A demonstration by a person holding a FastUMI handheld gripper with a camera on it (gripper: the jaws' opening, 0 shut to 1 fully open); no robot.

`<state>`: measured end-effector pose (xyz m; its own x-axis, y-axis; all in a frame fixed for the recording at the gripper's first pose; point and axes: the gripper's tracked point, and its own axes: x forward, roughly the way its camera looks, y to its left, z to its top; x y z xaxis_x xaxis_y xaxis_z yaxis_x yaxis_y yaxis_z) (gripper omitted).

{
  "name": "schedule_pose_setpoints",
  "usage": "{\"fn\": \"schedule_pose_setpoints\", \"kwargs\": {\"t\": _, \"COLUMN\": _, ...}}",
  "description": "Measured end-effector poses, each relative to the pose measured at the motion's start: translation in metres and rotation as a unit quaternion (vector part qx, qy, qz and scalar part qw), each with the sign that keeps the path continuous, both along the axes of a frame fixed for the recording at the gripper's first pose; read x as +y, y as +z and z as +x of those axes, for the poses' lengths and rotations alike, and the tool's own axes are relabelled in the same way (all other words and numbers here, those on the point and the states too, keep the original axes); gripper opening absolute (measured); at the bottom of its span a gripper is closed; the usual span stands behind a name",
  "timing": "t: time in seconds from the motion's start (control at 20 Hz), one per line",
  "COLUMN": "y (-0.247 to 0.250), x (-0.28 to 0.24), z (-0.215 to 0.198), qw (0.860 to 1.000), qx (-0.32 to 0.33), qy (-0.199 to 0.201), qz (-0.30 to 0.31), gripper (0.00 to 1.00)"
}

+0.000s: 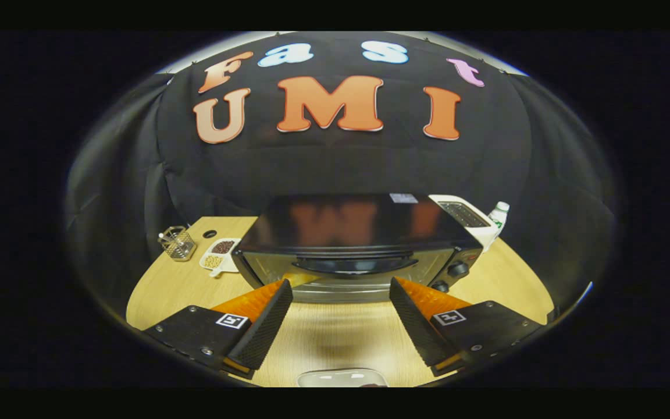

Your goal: Open the toaster oven, put the food inside, and close the toaster oven door.

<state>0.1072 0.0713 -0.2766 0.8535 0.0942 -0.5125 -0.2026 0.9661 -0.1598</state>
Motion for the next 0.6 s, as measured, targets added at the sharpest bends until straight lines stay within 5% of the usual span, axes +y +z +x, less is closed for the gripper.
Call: {"fn": "schedule_pose_setpoints", "kwargs": {"t": 0.6, "y": 0.173, "x": -0.003, "z": -0.055, "qw": 0.991, "qx": -0.125, "qy": 0.012, "qz": 0.047, "gripper": 0.99}}
